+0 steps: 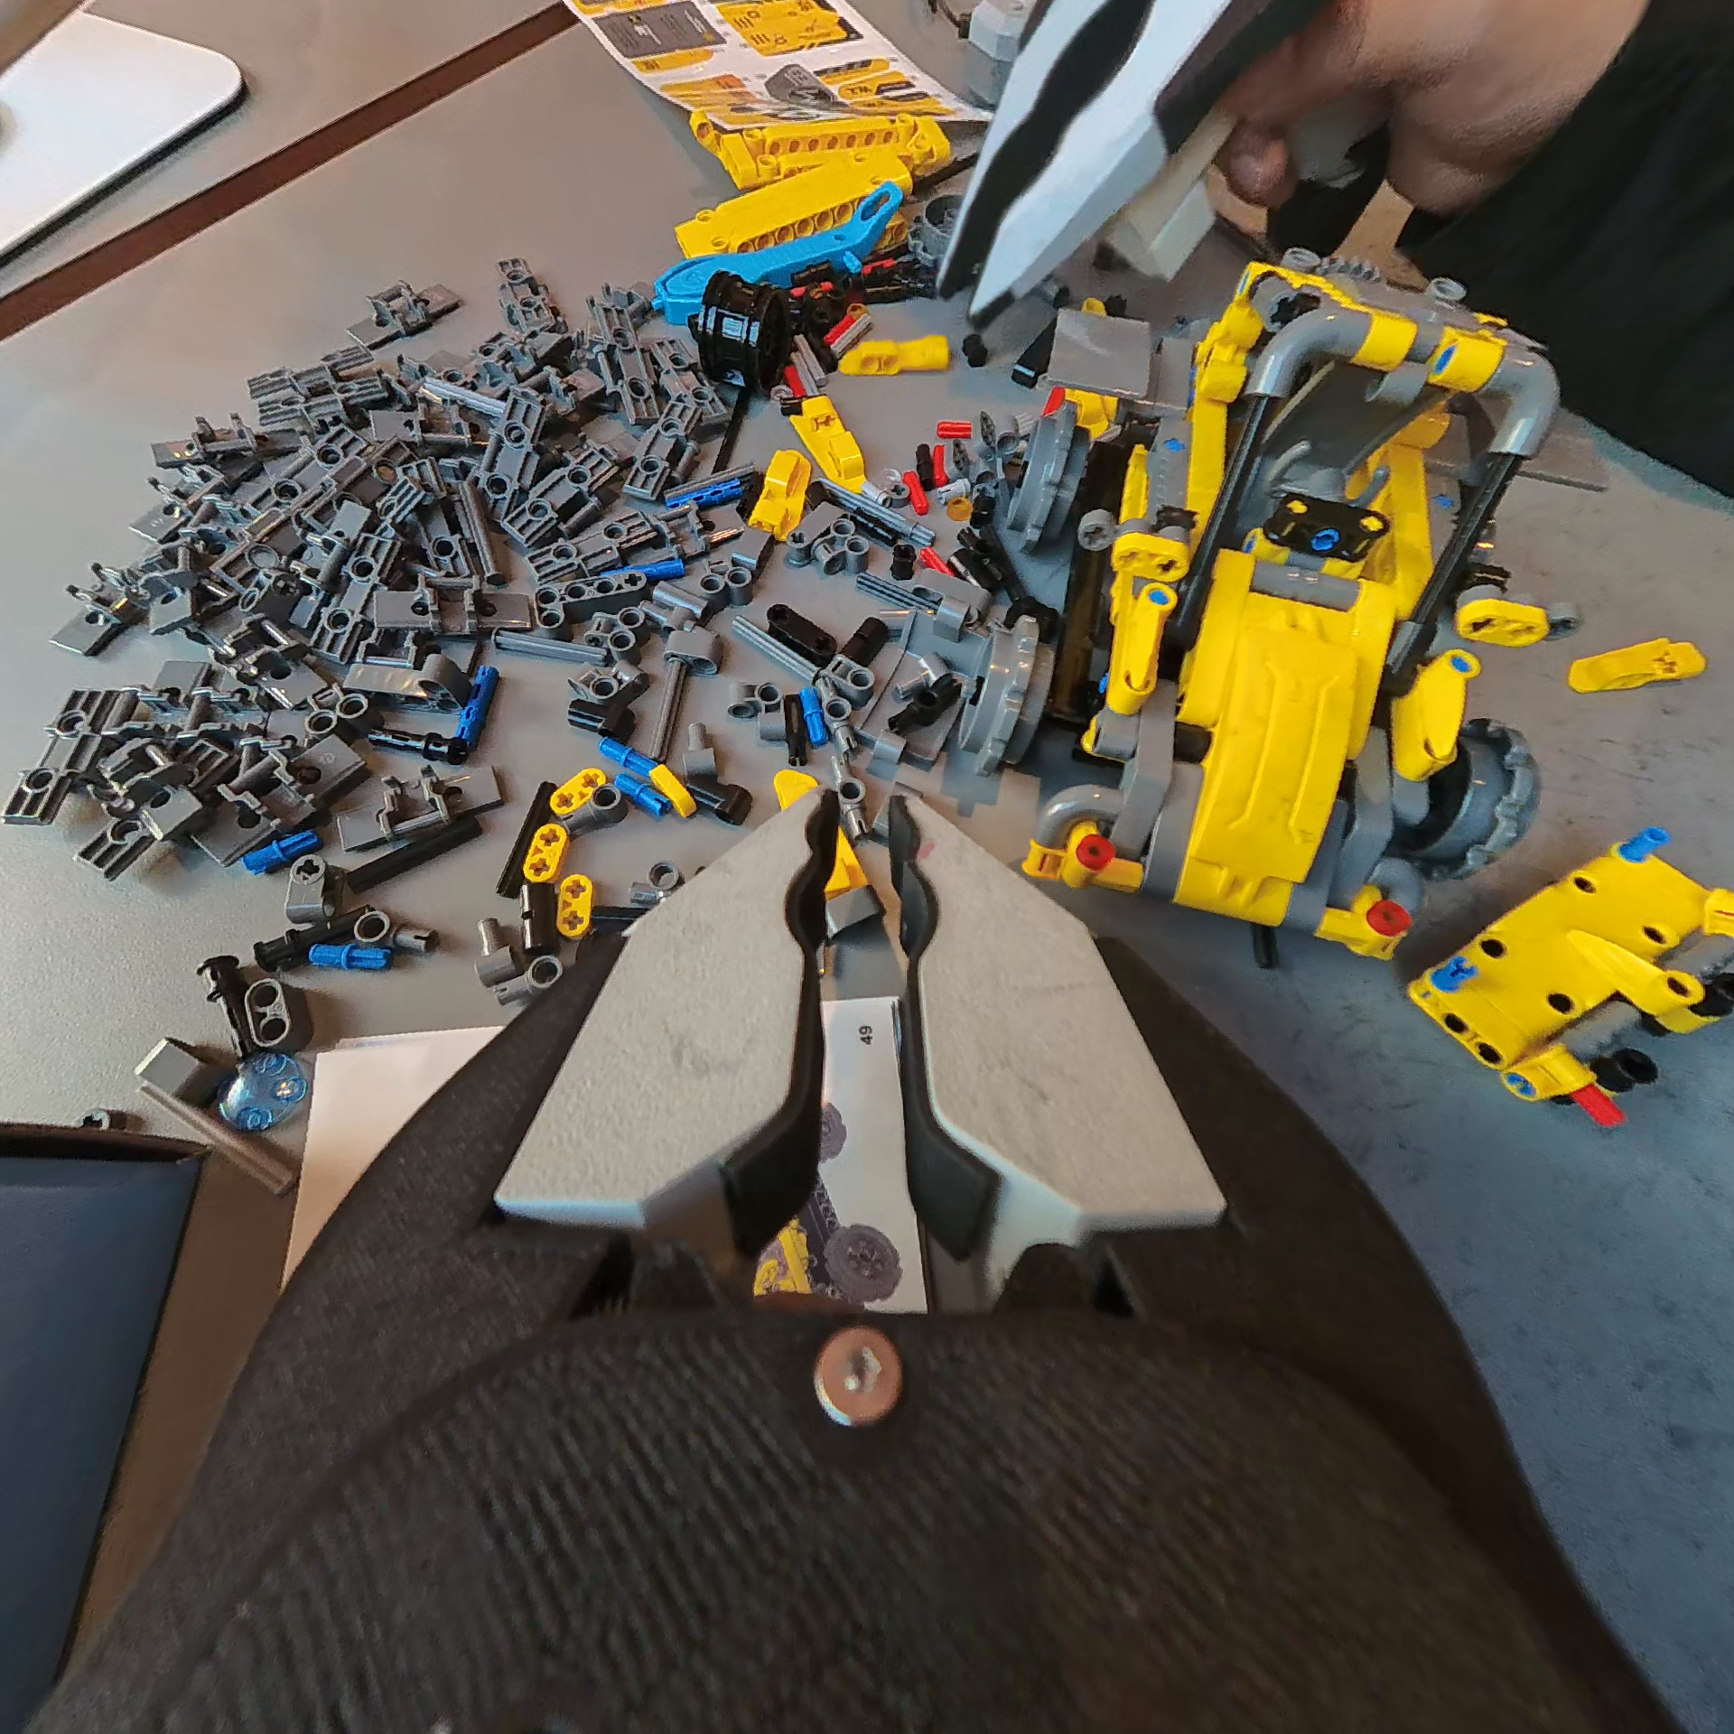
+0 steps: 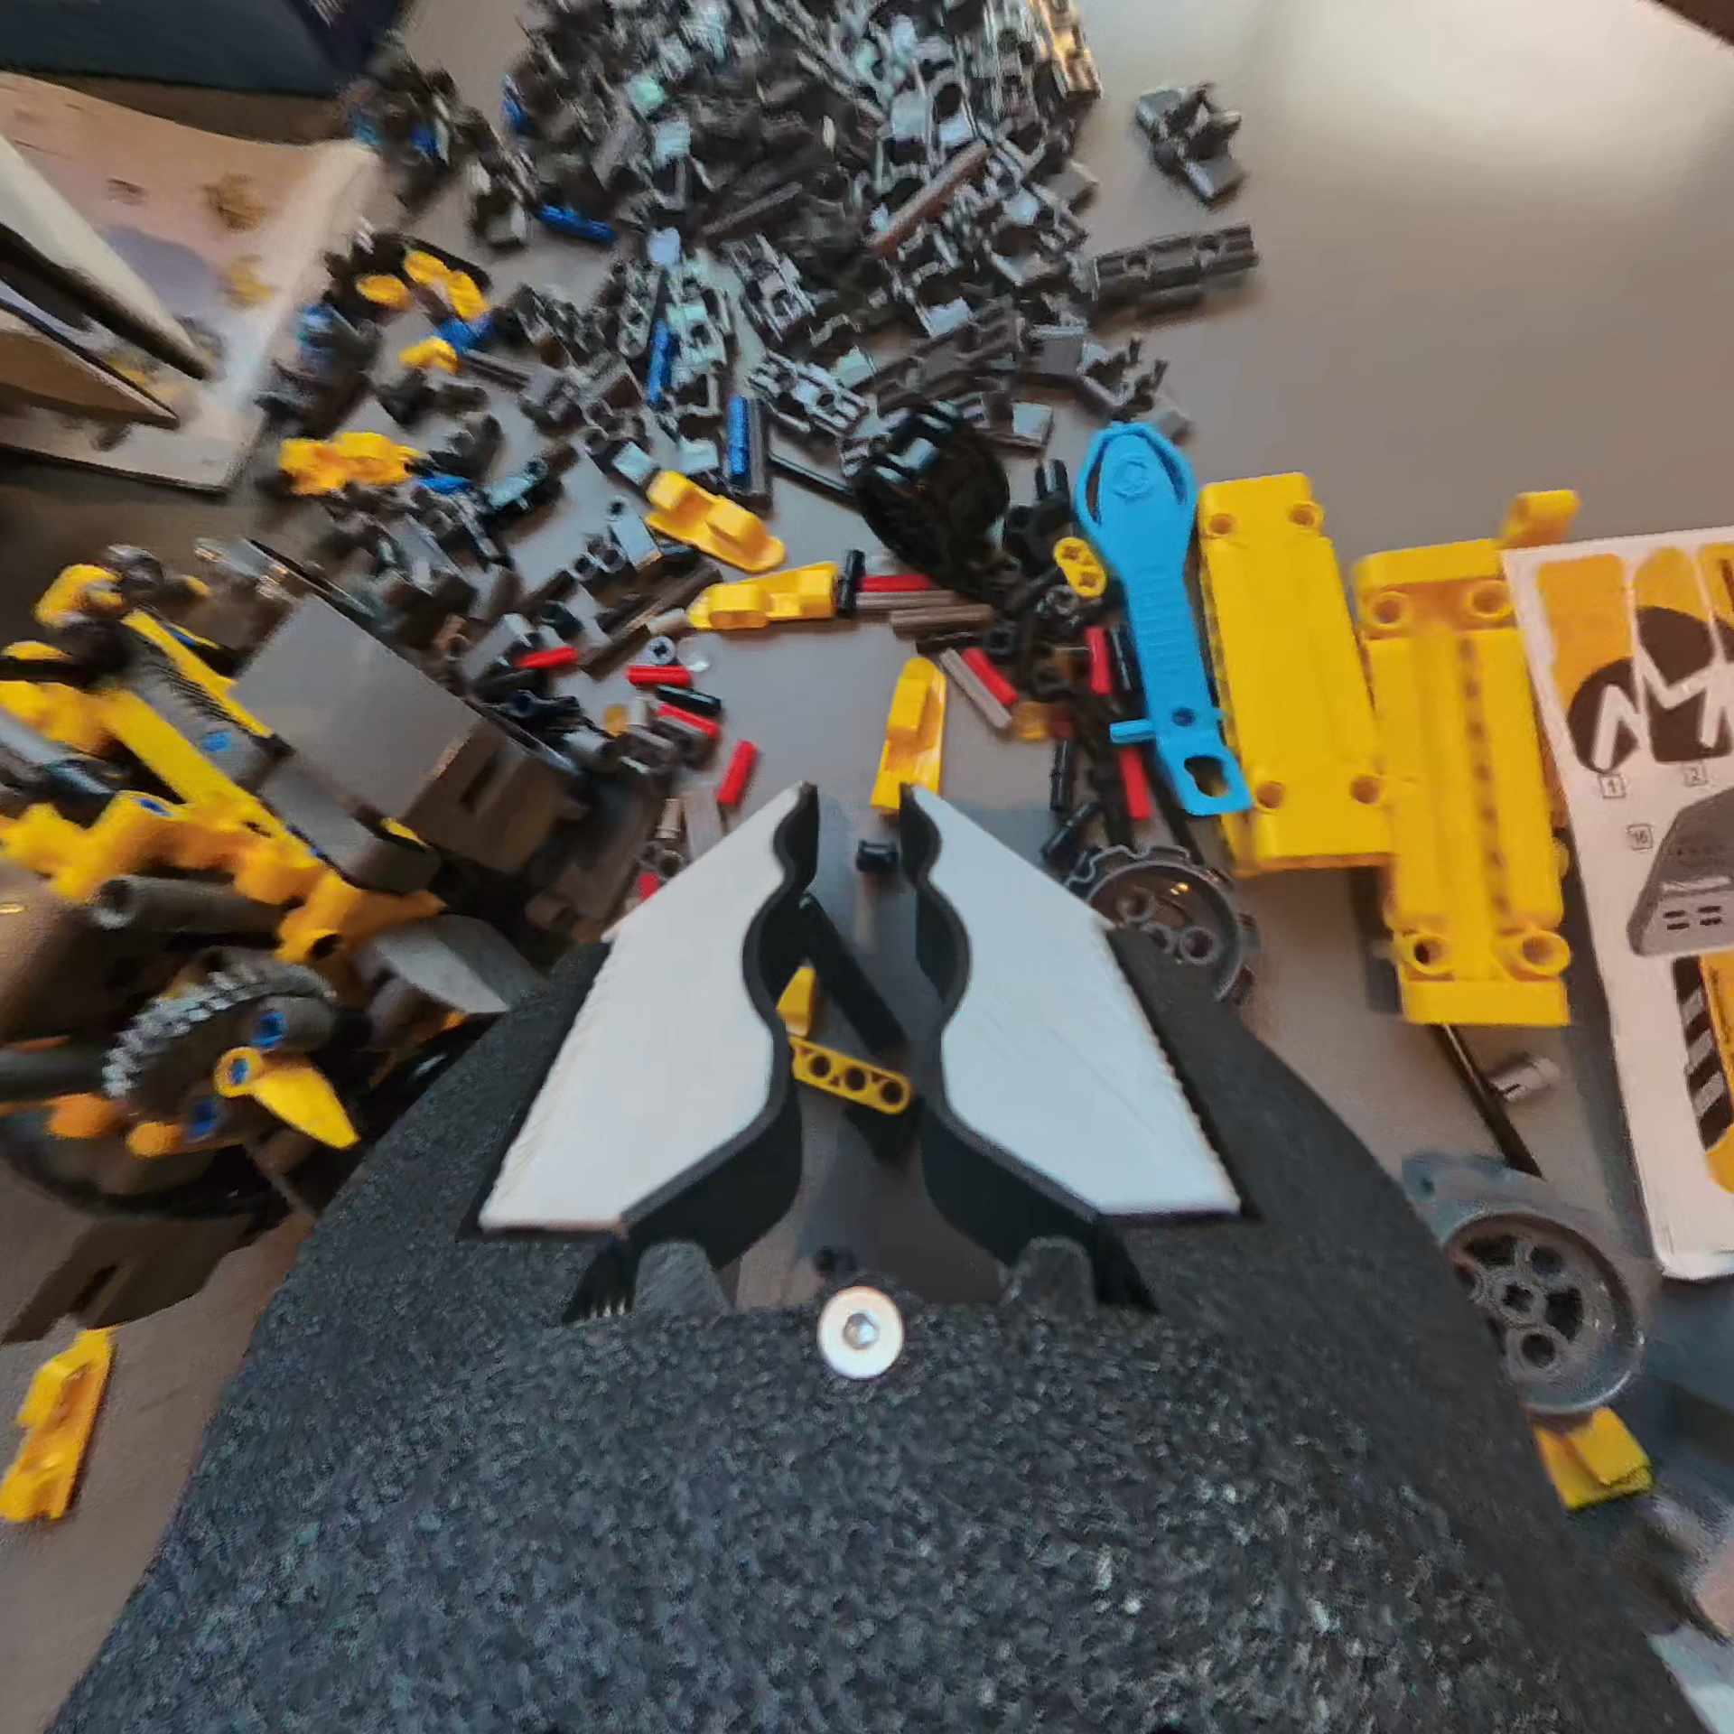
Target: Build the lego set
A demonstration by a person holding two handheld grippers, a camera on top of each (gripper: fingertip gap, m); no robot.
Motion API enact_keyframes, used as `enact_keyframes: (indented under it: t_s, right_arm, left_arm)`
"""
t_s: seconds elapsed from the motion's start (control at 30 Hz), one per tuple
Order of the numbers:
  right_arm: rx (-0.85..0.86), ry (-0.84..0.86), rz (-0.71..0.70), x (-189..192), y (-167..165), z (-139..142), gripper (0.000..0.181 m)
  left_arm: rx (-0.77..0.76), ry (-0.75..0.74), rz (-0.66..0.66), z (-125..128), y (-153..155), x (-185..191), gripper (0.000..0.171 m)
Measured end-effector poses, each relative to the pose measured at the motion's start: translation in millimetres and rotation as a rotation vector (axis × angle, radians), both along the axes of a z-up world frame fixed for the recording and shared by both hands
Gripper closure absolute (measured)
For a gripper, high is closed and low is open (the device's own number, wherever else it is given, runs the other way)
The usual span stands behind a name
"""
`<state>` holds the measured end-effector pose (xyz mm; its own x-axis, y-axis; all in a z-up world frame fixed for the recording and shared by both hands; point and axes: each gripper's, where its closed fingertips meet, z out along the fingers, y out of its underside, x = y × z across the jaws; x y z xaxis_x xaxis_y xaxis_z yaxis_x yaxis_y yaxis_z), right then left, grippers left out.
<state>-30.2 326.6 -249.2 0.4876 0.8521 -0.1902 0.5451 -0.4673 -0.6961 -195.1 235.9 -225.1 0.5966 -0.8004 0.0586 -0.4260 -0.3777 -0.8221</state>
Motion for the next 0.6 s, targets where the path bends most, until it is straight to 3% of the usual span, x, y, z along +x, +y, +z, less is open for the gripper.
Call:
enact_keyframes:
  t_s: [0.1,0.27,0.4,0.47,0.6]
  right_arm:
    - [0.040,0.099,-0.059,9.7,8.6,27.5,0.161]
    - [0.158,0.105,-0.258,69.9,35.6,56.0,0.161]
    - [0.173,0.103,-0.347,107.5,41.7,63.2,0.162]
    - [0.150,0.072,-0.305,112.3,34.0,58.2,0.161]
    - [0.080,0.102,-0.026,77.8,-3.9,47.8,0.164]
  left_arm:
    - [0.000,-0.004,0.001,0.1,0.3,-0.1,0.165]
    - [-0.006,-0.002,-0.004,-1.8,-0.4,1.3,0.165]
    - [0.000,-0.007,-0.004,-0.2,-0.3,1.8,0.166]
    - [-0.003,-0.012,-0.004,-0.3,-0.4,2.2,0.165]
    - [-0.012,-0.009,-0.008,-4.0,-0.3,3.5,0.165]
